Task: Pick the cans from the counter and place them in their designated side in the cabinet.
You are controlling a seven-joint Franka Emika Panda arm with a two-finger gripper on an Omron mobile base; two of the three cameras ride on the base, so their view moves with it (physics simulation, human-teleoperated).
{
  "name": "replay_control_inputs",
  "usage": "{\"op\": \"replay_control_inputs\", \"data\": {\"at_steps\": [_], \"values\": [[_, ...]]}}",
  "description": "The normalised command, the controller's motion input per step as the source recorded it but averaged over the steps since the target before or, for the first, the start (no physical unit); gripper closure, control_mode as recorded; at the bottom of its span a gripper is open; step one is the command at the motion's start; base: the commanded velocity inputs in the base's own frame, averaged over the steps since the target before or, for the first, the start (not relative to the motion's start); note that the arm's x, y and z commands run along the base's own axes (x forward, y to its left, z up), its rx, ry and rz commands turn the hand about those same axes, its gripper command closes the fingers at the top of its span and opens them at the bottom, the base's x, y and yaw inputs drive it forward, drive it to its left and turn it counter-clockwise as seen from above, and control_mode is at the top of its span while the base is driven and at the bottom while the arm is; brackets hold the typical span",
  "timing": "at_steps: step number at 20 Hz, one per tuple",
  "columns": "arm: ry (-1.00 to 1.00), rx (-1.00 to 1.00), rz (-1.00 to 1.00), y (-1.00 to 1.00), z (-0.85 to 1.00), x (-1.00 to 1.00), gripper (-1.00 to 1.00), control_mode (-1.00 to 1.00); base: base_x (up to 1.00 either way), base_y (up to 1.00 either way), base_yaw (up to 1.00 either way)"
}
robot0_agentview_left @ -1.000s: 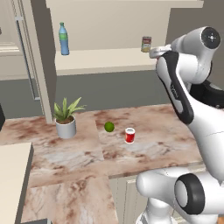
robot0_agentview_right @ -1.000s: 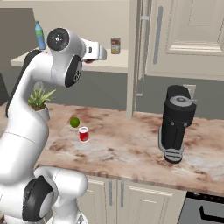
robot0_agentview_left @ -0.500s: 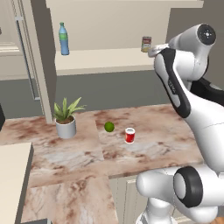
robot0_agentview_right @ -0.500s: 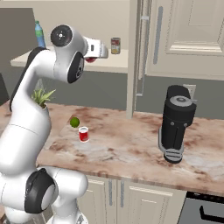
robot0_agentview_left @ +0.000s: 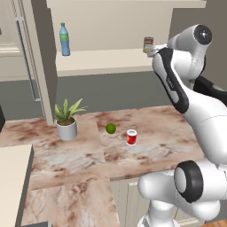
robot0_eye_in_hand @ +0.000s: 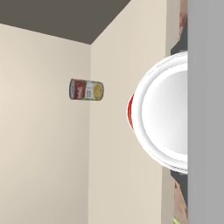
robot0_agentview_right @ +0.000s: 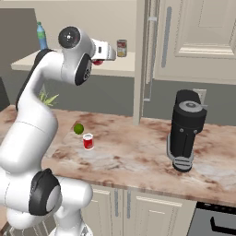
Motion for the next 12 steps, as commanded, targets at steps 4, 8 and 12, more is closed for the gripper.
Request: {"op": "replay_control_inputs", "data": {"at_steps": [4, 8, 12], "values": [[0.0, 0.0, 0.0, 0.0, -0.02, 0.19, 1.0, -1.0, 0.0, 0.0, 0.0], [0.0, 0.0, 0.0, 0.0, -0.01, 0.2, 1.0, -1.0, 0.0, 0.0, 0.0], [0.01, 0.0, 0.0, 0.0, 0.0, 0.21, 1.0, -1.0, 0.0, 0.0, 0.0]]}}
